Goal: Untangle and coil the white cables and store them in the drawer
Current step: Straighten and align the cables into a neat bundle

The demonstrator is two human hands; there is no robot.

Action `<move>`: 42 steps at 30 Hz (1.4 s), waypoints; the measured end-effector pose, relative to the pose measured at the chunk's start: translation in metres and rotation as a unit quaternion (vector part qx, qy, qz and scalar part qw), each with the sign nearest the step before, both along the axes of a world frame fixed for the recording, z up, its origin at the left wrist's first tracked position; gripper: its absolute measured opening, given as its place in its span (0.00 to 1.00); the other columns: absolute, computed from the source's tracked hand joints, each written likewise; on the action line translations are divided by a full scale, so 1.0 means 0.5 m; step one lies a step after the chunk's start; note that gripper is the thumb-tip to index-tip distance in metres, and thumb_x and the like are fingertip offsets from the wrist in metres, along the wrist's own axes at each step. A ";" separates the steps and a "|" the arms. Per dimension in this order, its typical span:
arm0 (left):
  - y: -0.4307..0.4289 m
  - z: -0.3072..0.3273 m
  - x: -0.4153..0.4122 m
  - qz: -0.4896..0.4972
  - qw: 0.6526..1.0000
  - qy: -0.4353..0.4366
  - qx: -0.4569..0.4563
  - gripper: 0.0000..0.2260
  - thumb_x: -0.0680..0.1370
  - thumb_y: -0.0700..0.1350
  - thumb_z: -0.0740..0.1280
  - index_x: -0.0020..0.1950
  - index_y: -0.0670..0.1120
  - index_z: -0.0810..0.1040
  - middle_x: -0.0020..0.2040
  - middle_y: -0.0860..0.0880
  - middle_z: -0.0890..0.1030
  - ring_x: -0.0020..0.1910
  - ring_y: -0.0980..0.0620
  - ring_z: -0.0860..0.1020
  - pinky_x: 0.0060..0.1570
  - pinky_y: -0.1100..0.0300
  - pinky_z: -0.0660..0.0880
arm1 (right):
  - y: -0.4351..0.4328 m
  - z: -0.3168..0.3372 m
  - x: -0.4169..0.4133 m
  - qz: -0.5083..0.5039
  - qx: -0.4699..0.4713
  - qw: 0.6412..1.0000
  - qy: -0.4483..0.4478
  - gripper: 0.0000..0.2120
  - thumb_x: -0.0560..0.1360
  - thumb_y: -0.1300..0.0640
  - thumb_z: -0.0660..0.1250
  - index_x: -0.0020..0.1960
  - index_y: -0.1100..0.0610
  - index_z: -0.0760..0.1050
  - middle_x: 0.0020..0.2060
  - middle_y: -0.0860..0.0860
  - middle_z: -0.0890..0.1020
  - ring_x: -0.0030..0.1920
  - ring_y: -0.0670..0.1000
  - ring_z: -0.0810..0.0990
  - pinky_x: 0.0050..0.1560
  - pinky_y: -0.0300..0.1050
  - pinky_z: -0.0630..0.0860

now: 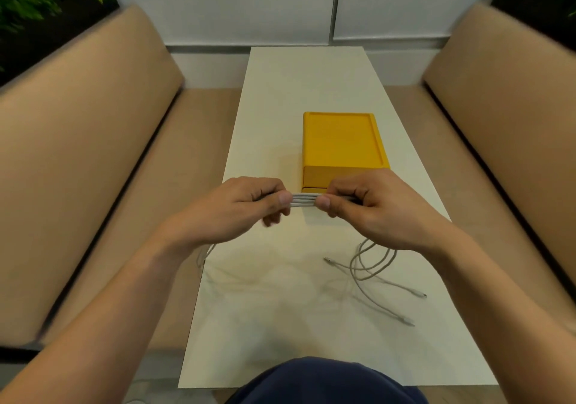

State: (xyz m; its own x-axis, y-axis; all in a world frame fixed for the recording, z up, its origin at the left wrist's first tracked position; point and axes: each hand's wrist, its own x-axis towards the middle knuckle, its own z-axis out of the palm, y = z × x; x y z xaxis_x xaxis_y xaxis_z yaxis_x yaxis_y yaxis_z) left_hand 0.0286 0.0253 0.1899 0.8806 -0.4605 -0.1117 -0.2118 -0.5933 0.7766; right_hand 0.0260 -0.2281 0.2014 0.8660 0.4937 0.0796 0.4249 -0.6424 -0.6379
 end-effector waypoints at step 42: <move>-0.035 0.010 0.019 -0.033 0.992 -0.106 0.057 0.14 0.84 0.50 0.66 0.37 0.58 0.75 0.28 0.59 0.72 0.28 0.56 0.68 0.29 0.63 0.63 | -0.075 -0.022 0.027 0.028 0.076 0.978 0.190 0.11 0.75 0.45 0.72 0.54 0.49 0.81 0.42 0.48 0.88 0.41 0.48 0.84 0.47 0.49 0.77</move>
